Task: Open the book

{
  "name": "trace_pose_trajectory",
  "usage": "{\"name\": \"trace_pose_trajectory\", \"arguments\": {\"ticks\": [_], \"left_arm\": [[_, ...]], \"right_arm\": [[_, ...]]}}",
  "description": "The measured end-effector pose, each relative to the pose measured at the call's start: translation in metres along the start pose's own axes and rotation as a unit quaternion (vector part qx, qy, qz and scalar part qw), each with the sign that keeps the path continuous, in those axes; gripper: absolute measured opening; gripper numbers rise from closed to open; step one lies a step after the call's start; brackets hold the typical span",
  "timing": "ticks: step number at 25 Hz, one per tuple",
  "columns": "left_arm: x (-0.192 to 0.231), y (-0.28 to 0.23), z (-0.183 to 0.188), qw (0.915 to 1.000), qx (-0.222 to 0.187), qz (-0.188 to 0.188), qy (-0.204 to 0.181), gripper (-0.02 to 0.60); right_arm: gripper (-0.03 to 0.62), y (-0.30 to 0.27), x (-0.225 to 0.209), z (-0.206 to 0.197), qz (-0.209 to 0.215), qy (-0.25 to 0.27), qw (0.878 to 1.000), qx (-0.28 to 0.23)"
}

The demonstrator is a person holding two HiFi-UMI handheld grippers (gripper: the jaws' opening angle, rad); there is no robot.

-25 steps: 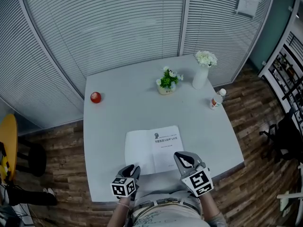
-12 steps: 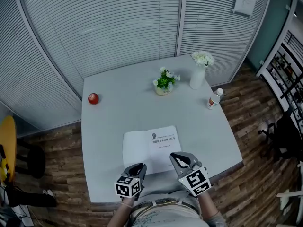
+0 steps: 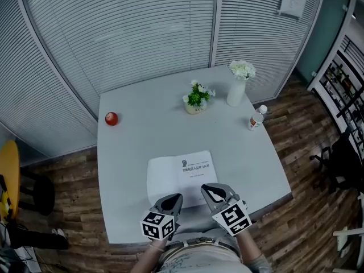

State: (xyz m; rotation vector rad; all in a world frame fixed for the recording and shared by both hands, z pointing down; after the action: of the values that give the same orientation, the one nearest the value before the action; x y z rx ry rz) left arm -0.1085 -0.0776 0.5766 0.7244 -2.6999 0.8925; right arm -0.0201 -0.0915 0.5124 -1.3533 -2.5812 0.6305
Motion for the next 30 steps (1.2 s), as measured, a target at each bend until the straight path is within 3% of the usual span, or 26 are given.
{"name": "trace_pose_trajectory", "arguments": {"ticks": [12, 23, 30], "left_arm": [[-0.037, 0.011, 0.044, 0.9971, -0.056, -0.051, -0.006, -0.002], [-0.055, 0.036, 0.098, 0.9893, -0.127, -0.072, -0.001, -0.002], [-0.062, 0.052, 0.130, 0.9824, -0.169, -0.070, -0.034, -0.002]], "right_arm": [[0.003, -0.004, 0.009, 0.011, 0.016, 0.006, 1.000, -0.019], [0.003, 0.008, 0.015, 0.068, 0.011, 0.038, 0.995, -0.093], [0.003, 0.012, 0.020, 0.099, 0.020, 0.046, 0.992, -0.112]]}}
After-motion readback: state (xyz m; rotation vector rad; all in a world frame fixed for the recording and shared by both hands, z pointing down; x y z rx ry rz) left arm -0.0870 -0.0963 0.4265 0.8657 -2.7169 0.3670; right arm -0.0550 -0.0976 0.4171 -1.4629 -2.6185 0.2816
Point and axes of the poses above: the fingertips, and each gripper's own axes: y backward along the fingers, x to its left, z out of its top, the point moved 2 cm from there along y, backward along the fingers, and after that the axes turned 12 degrees about z, right-handed, at the moved point
